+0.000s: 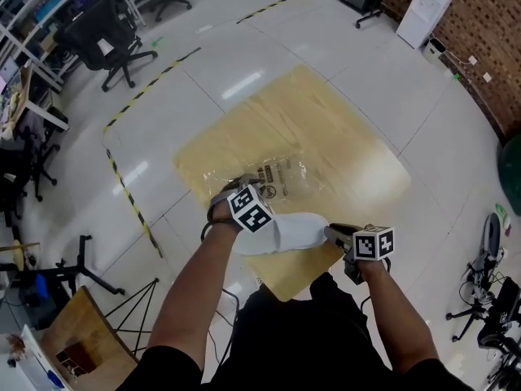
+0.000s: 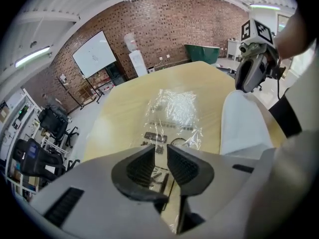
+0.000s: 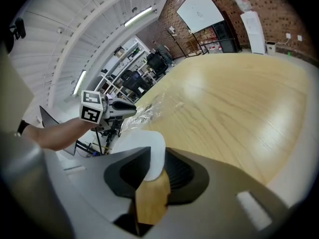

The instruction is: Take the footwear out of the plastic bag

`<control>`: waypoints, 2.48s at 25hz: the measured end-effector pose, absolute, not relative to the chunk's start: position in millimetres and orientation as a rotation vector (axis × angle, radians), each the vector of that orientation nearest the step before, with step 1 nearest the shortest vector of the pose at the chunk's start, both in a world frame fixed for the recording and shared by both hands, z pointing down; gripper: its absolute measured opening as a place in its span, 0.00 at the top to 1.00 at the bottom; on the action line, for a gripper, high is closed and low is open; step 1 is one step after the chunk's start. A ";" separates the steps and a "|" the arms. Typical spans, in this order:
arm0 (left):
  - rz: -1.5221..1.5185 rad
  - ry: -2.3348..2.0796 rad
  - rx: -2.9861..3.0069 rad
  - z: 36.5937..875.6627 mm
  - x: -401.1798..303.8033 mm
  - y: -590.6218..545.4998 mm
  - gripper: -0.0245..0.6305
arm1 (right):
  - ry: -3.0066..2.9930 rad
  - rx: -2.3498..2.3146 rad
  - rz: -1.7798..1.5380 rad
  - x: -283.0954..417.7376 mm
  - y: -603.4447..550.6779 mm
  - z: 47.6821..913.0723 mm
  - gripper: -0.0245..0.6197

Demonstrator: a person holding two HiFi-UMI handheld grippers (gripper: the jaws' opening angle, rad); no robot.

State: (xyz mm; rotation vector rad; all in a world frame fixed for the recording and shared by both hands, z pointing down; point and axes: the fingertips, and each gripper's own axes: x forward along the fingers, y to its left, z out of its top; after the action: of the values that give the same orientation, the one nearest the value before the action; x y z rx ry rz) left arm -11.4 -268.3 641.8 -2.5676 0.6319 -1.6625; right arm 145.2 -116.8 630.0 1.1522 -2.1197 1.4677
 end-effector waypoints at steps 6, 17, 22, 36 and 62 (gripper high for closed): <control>-1.474 0.670 -2.702 614.0 -23.2 -264.8 0.83 | -2.081 1.302 1.423 159.3 -91.6 610.4 0.79; -1.197 0.828 -2.942 564.1 -62.1 -179.9 0.95 | -2.159 1.413 1.232 161.1 -23.7 564.5 0.96; -1.207 0.997 -2.954 546.7 -113.4 -89.5 0.95 | -2.288 1.364 1.018 167.0 -5.7 526.5 0.96; -0.684 1.597 -3.329 515.4 -7.5 219.8 0.95 | -2.678 1.087 1.321 191.1 172.8 509.6 0.96; -0.714 1.426 -3.226 441.7 -92.2 284.7 0.95 | -2.586 1.194 0.837 105.5 294.9 442.1 0.96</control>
State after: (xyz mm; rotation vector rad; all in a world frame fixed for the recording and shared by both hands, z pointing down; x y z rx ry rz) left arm -92.2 284.7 441.7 -3.2255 1.4262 -0.7137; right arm 105.5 294.9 442.1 1.1935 -2.5856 0.8374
